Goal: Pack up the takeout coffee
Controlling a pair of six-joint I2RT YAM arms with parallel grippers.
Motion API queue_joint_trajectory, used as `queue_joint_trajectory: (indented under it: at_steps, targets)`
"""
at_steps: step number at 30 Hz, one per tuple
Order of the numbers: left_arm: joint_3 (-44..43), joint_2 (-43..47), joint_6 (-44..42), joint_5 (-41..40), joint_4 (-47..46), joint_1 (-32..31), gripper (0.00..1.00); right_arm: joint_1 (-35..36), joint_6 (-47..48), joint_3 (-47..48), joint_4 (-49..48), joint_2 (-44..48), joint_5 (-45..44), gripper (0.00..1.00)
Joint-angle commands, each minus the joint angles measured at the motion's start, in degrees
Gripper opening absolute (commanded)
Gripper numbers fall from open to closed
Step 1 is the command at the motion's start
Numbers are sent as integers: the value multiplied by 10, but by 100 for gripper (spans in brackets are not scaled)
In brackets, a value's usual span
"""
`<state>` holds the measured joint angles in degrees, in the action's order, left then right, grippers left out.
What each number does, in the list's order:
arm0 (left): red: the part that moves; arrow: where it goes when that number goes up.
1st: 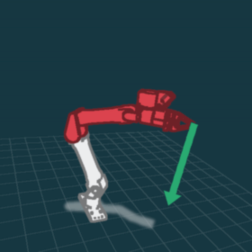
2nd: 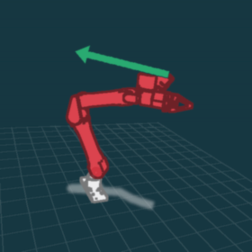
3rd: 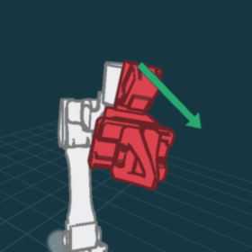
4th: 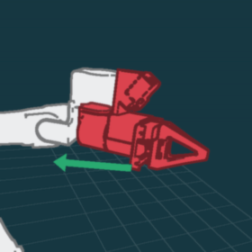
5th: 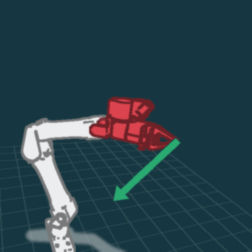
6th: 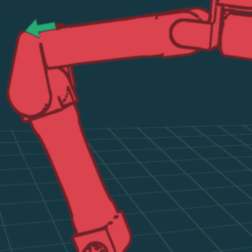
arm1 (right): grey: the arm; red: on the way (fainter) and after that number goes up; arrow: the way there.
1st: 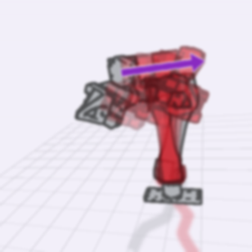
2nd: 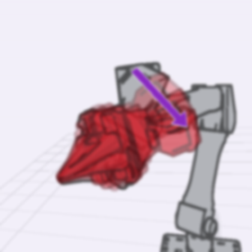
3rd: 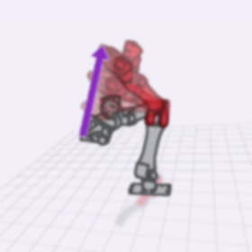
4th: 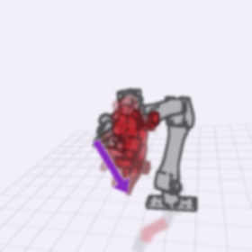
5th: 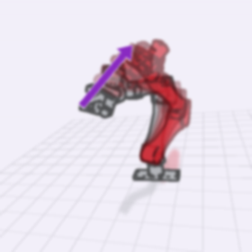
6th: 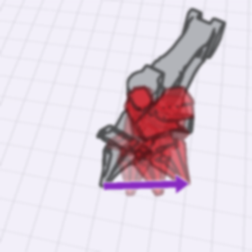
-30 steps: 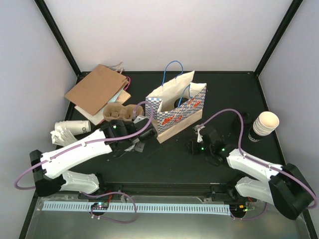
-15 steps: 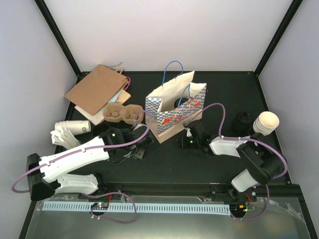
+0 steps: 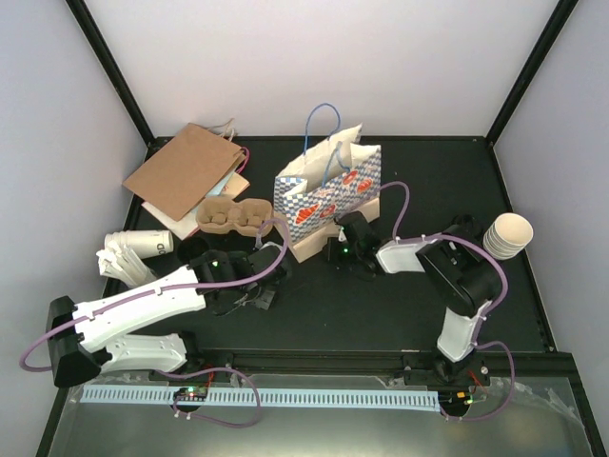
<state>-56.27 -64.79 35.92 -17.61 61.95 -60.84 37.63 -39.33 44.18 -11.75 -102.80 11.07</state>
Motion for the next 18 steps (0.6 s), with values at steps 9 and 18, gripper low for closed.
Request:
queue_joint_trajectory:
  at_steps: [9, 18]
  targets:
    - [7, -17, -33, 56, -64, -11, 2, 1, 39, 43, 33, 11, -53, 5]
    - [-113, -150, -51, -14, -23, -70, 2, -2, 100, -30, 104, 166, -116, 16]
